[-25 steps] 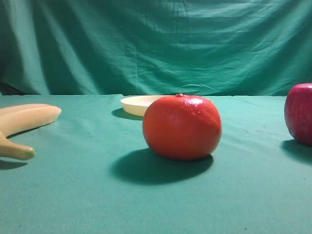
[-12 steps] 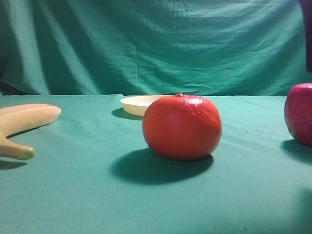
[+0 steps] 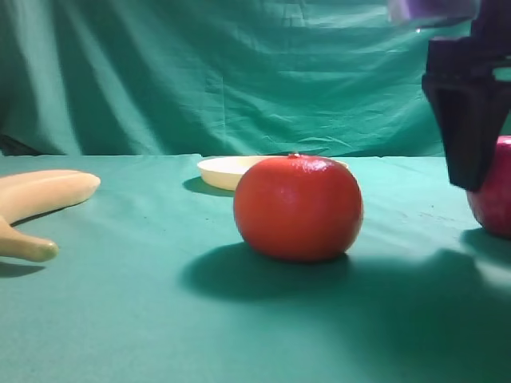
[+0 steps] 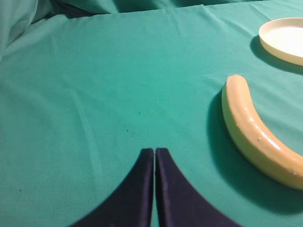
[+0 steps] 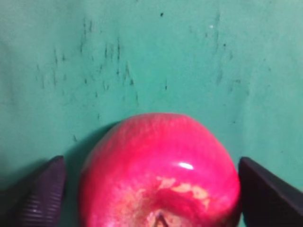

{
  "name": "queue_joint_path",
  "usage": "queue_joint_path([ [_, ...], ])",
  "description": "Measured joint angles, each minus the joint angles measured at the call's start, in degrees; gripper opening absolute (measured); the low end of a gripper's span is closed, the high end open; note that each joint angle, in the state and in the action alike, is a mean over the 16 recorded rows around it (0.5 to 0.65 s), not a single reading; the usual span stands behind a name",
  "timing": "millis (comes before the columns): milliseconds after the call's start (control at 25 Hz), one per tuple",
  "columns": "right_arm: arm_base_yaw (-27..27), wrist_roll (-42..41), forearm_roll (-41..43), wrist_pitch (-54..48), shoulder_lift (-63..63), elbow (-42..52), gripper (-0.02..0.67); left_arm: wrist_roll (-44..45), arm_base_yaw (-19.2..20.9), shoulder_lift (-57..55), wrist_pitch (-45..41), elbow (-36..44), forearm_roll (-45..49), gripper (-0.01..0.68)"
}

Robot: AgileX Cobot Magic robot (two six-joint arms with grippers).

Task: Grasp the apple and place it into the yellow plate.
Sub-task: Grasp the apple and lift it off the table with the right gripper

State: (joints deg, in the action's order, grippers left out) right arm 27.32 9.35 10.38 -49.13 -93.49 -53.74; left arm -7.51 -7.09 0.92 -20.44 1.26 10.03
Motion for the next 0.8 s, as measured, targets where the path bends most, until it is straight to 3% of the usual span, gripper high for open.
queue_joint_path([
  [360,0.0,3.2,0.0,-3.7,-0.3,-4.8,0.561,0.0,0.0,0.0,0.0,0.0,0.0,0.000],
  [800,0.1,-4.0,-2.8,-7.0,-2.5,-25.3,0.561,0.0,0.0,0.0,0.0,0.0,0.0,0.000],
])
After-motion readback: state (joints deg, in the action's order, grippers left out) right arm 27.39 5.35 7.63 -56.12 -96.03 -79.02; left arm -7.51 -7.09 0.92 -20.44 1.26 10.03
